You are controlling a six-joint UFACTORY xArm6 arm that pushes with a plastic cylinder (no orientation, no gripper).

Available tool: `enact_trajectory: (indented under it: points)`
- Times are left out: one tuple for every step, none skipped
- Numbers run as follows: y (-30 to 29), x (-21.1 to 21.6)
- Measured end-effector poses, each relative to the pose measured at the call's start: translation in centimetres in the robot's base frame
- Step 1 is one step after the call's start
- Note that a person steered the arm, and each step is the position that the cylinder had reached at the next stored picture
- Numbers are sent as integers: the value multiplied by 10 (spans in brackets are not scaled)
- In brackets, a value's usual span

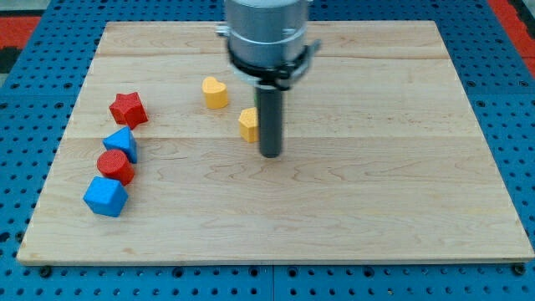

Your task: Move the yellow hexagon toward the yellow heart

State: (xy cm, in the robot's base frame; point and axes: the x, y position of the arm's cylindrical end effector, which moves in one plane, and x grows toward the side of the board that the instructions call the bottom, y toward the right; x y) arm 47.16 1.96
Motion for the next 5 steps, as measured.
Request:
enact_trajectory:
  points:
    - [21, -17]
    - [16, -37]
    - [-15, -33]
    - [-42, -32]
    - [-73, -33]
